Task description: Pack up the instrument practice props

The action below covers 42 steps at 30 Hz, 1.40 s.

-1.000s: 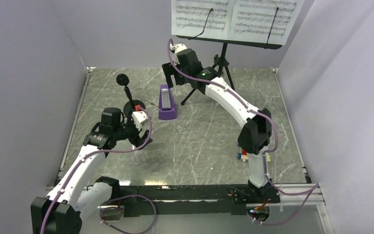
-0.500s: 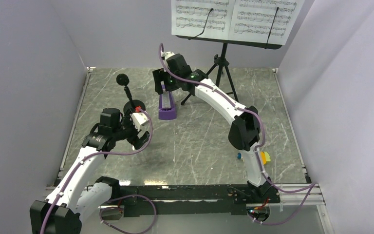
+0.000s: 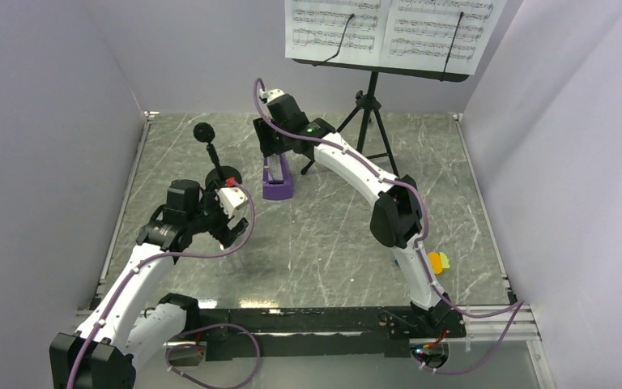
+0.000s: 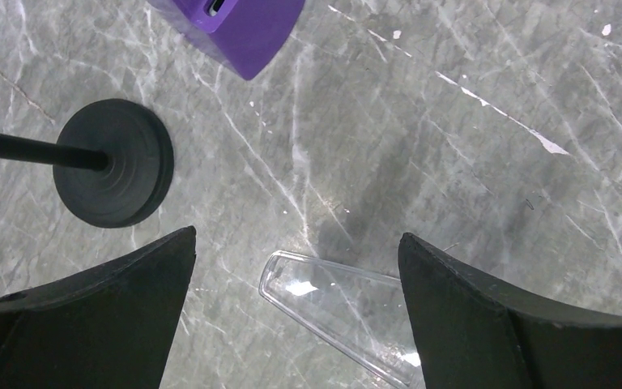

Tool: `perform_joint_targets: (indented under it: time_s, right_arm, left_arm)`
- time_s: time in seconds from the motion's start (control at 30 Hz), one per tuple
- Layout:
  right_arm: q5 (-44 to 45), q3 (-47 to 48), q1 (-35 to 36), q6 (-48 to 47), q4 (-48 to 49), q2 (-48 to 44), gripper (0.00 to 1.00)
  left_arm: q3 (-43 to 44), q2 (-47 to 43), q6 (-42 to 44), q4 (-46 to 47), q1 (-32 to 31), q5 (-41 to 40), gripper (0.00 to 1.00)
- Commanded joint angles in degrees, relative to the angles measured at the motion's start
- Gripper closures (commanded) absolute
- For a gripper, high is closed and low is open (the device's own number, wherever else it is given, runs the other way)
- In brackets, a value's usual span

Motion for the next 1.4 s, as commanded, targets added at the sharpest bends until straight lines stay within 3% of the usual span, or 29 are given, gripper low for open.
perform_joint_targets:
  time_s: [0.0, 0.23, 0.33, 0.57, 0.83, 0.9, 1.03, 1.2, 1.37]
  right_arm:
    - [0.17, -0.01, 0.65, -2.69, 0.6, -0.99, 0.45]
    - [-7.81, -4.19, 0.64, -15.04, 4.42, -5.59, 0.51]
    - [-12.34, -9.77, 0.65, -20.49, 6.0, -9.61, 0.52]
    - [-21.95, -21.35, 0.65, -31.7, 6.08, -17.62, 0.6]
    - [-31.41, -22.8, 0.18, -38.84, 1.82, -19.36, 0.63]
    - [-32.76, -21.14, -0.08, -38.33, 0.6, -18.95, 0.53]
    - [-29.34, -21.43, -2.32, -30.31, 5.86, -21.81, 0.04]
    - [-29.84, -23.55, -5.91, -24.81, 8.68, -27.38, 0.0]
    - [-24.11, -29.04, -6.89, -25.45, 9.13, -31.95, 0.01]
  left_arm:
    - [0.06, -0.77, -1.73, 2.7, -0.17, -0.93, 0.01]
    - [0.82, 0.19, -4.32, 4.73, -0.16, 0.91, 0.01]
    - [2.43, 0.91, -7.22, 5.52, -0.17, 1.36, 0.01]
    - [4.52, 1.76, -5.04, 2.37, -0.16, 5.27, 0.01]
    - [5.85, 3.2, -3.08, 1.95, -0.17, 9.27, 0.01]
    - [6.34, 3.91, -1.68, 2.01, -0.17, 11.15, 0.01]
    - [6.92, 5.88, 5.15, 2.8, -0.17, 15.01, 0.01]
    - [13.53, 14.55, 10.85, 0.33, -0.17, 17.1, 0.01]
    - [16.28, 20.78, 4.11, 7.42, -0.17, 17.8, 0.01]
